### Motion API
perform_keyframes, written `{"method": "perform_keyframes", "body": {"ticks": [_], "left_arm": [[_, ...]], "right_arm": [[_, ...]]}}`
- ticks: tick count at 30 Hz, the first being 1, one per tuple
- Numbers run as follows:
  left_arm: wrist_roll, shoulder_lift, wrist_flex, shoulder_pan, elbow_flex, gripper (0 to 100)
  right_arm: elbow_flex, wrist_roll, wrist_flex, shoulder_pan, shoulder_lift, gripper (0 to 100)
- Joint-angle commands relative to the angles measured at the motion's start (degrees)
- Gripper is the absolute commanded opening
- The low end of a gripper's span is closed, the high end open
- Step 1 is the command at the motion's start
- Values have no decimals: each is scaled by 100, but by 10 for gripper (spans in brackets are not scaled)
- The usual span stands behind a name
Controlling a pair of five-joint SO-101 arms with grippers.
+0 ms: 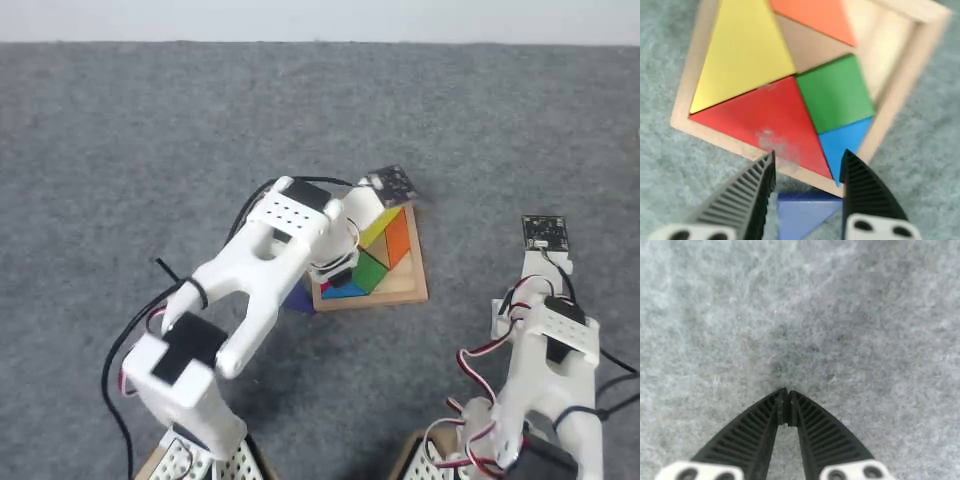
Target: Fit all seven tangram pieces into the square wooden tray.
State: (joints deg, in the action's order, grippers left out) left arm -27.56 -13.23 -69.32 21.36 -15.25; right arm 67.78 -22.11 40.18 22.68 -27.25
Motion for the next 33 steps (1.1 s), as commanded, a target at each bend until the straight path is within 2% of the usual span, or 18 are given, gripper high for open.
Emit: {"method": "perform_keyframes", "body": {"ticks": [1, 7, 11, 17, 21, 23, 26, 29, 33], "left_arm": [[53, -185, 273, -220, 233, 206], [35, -316, 255, -176, 251, 206], [88, 53, 53, -290, 330, 206], [677, 1626, -501, -756, 268, 206], [1187, 2875, -624, -1240, -295, 206], [1398, 3411, -624, -1565, -831, 206], [1538, 3895, -571, -2277, -1684, 207], [1574, 3982, -448, -3147, -2185, 209], [1846, 3982, 158, -4141, -2703, 210]], "right_arm": [[-35, 62, -75, -92, -189, 8], [-35, 62, -75, -92, -189, 8], [-35, 62, -75, -92, -189, 8], [-35, 62, -66, -92, -198, 8], [-123, -53, -40, -189, -189, 9], [-308, -246, 207, -576, -180, 8], [-941, -255, 1138, -1429, -180, 8], [-1785, 53, 1763, -2308, -180, 9], [-2778, 369, 2185, -3978, -171, 9]]}}
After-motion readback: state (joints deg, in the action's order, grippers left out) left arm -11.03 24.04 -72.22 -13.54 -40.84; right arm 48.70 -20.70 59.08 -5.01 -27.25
